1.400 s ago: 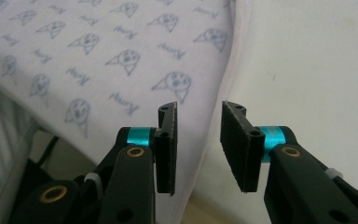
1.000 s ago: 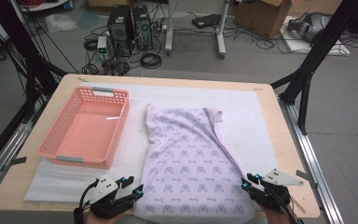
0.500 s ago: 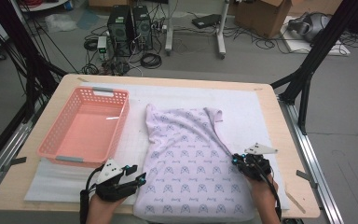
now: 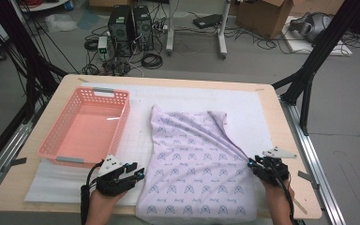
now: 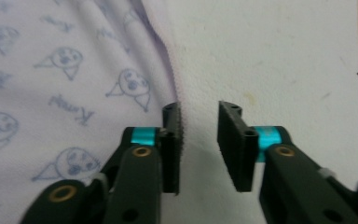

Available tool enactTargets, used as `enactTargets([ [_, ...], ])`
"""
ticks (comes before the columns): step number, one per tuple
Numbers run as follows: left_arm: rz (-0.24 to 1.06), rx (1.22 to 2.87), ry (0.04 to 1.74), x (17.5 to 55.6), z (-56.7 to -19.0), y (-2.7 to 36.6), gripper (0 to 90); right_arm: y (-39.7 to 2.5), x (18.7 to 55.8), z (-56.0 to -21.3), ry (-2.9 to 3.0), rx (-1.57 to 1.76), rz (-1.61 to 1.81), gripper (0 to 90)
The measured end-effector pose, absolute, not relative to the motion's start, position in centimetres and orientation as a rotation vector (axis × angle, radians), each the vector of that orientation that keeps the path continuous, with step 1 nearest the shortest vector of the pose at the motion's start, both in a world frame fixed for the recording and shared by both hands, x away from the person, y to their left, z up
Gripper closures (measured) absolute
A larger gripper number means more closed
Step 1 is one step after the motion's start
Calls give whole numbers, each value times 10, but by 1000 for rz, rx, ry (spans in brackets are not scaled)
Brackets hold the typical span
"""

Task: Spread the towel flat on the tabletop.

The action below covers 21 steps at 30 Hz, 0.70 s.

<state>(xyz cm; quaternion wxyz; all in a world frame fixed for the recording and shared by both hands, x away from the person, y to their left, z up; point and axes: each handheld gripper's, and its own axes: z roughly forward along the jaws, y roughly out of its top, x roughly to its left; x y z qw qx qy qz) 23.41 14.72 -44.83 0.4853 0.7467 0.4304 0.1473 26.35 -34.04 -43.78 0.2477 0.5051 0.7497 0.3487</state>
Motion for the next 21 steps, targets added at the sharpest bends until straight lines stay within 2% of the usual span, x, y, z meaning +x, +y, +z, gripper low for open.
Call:
enactTargets([
  [2,365,1836,1077,240,-450,144,727,-342,260,-434,2026,1361,1017,660],
  [5,362,1870,1135,252,-452,137,780,-343,257,-430,2029,1323,1078,658],
  [11,383,1915,1142,263,-452,121,793,-342,254,-429,2045,1295,1107,644],
  [14,389,1930,1120,264,-452,110,743,-342,252,-429,2049,1292,1117,642],
  [18,395,1955,1096,263,-450,95,577,-344,251,-428,2045,1289,1127,641],
  [21,373,1967,1081,264,-450,83,510,-344,249,-427,2046,1293,1134,641],
])
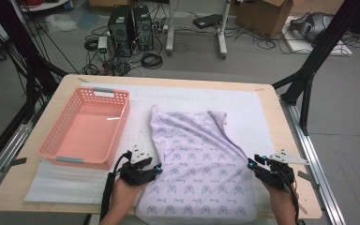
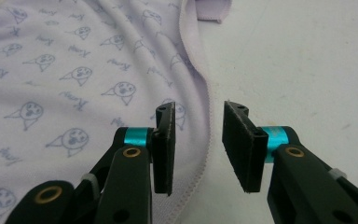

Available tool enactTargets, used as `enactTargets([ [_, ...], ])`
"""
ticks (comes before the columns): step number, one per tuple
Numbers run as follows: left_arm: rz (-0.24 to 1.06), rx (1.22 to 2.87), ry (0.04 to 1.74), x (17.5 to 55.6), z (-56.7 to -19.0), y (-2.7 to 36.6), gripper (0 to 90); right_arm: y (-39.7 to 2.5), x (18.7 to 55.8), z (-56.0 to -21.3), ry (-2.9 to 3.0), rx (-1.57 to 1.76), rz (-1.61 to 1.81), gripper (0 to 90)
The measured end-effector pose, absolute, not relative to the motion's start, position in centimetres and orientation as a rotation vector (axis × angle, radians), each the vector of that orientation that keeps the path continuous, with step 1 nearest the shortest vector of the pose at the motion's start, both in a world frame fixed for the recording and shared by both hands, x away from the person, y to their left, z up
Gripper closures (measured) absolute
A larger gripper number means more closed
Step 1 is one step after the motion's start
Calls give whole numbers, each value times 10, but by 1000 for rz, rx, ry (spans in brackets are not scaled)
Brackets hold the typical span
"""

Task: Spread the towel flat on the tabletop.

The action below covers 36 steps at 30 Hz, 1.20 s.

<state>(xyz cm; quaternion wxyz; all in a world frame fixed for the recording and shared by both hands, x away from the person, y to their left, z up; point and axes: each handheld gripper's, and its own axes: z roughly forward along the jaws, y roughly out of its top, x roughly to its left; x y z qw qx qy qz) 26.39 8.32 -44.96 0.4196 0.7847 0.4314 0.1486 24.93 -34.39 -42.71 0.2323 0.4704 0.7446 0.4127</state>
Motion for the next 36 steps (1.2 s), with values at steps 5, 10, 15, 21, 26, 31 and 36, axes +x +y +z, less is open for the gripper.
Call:
enactTargets([
  [5,358,1993,1035,263,-450,68,496,-343,248,-427,2055,1294,1133,641],
  [10,292,1941,1046,265,-448,71,514,-345,248,-428,2054,1300,1140,636],
  [15,244,1935,1028,266,-448,69,517,-345,248,-428,2056,1303,1139,633],
  [21,357,2007,954,263,-446,58,756,-344,248,-428,2058,1301,1143,622],
  [26,412,1967,998,263,-441,69,862,-346,248,-428,2052,1311,1149,607],
  [31,473,1915,1056,260,-438,90,874,-344,248,-429,2057,1313,1149,602],
  [36,521,1857,1194,260,-444,113,851,-342,249,-431,2065,1322,1142,597],
])
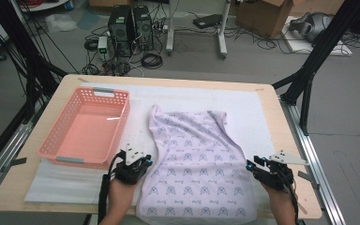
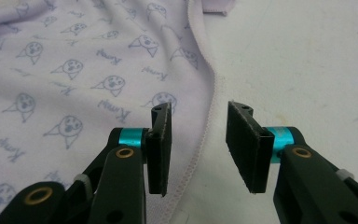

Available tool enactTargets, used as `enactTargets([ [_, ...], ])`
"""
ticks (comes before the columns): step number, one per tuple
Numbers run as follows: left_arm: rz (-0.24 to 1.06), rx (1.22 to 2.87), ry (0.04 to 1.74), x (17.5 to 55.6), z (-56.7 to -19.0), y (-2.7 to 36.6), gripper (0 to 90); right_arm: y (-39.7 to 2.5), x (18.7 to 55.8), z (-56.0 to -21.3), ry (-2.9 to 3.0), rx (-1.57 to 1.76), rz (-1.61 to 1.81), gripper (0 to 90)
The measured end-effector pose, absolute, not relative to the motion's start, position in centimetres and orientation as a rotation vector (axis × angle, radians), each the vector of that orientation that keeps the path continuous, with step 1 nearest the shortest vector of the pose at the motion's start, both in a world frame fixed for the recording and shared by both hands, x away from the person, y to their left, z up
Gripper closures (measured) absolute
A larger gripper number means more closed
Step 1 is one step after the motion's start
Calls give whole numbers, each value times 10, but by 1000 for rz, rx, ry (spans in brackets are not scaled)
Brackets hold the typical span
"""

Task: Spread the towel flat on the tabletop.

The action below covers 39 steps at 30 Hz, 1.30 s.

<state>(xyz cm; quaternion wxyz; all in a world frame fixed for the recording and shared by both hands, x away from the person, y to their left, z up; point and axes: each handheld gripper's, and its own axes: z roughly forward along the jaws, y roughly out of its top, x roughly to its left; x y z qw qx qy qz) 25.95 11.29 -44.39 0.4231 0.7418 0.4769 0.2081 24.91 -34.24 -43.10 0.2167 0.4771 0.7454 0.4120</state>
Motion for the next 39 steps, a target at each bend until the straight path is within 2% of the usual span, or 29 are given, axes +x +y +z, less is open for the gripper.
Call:
enactTargets([
  [7,322,1829,1115,260,-451,118,693,-331,255,-441,2139,1326,1112,562],
  [9,302,1826,1094,260,-451,115,664,-327,258,-448,2171,1334,1069,558],
  [11,284,1839,1063,259,-451,110,639,-325,258,-450,2165,1333,1048,641],
  [12,287,1846,1057,259,-451,108,635,-327,258,-449,2182,1329,1056,867],
  [19,299,1858,1049,258,-450,104,604,-331,255,-443,2150,1330,885,861],
  [22,313,1874,1051,262,-450,100,646,-327,255,-442,2142,1340,872,748],
  [24,311,1886,1052,267,-449,95,687,-329,255,-444,2144,1332,902,701],
  [26,285,1873,1042,270,-448,86,686,-332,254,-444,2141,1343,918,685],
  [32,260,1940,1027,278,-446,57,598,-332,255,-445,2149,1338,931,683],
  [39,355,1974,1042,279,-444,49,654,-332,254,-444,2161,1326,940,679],
])
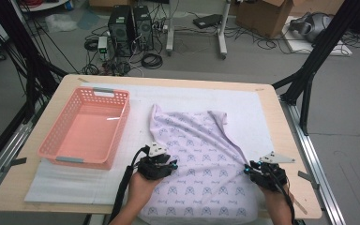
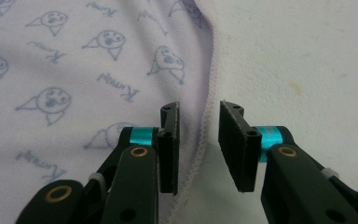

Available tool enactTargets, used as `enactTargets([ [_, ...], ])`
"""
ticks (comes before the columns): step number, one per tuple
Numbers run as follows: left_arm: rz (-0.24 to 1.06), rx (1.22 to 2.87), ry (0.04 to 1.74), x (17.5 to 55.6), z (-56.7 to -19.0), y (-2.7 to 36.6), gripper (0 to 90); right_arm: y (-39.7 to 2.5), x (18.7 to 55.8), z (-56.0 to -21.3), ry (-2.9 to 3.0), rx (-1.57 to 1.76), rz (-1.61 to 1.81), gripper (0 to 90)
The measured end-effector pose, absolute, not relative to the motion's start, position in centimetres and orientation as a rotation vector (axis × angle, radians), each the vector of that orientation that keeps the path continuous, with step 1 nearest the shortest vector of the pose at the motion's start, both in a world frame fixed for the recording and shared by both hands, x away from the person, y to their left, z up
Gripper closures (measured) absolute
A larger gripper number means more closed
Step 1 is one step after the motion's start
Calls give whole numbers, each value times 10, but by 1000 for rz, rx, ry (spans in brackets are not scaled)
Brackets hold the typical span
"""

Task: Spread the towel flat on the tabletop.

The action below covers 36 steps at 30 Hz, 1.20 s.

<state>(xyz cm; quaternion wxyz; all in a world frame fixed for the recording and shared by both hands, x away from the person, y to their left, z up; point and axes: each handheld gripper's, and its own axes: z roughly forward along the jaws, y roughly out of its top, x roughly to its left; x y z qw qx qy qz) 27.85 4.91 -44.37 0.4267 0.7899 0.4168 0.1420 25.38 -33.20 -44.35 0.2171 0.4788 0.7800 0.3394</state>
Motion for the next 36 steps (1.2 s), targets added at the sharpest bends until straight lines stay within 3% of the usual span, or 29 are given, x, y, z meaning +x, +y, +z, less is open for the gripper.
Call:
enactTargets([
  [5,435,1886,1099,276,-442,63,615,-333,253,-443,2162,1325,951,674],
  [9,418,1877,1111,274,-446,74,620,-332,254,-443,2166,1322,952,673],
  [14,400,1960,1031,273,-451,67,733,-330,254,-444,2169,1324,951,667],
  [17,449,2005,989,272,-450,59,752,-330,254,-444,2170,1323,954,667],
  [18,454,2003,987,272,-450,60,808,-330,254,-444,2169,1322,955,667],
  [24,629,1917,1147,274,-439,84,847,-333,252,-442,2133,1319,958,676],
  [26,673,1876,1208,275,-439,94,829,-335,252,-441,2101,1337,978,675],
  [28,615,1843,1227,276,-442,100,723,-337,253,-442,2111,1361,1047,639],
  [30,591,1868,1212,274,-444,100,691,-337,255,-445,2154,1379,1114,572],
  [32,568,1873,1199,271,-445,101,666,-332,257,-450,2176,1361,1079,566],
  [34,556,1868,1187,269,-445,102,634,-331,256,-450,2172,1351,1058,615],
  [35,547,1867,1182,268,-445,103,631,-331,256,-449,2172,1332,1030,712],
  [36,536,1865,1178,267,-444,104,620,-332,256,-448,2186,1330,1041,869],
])
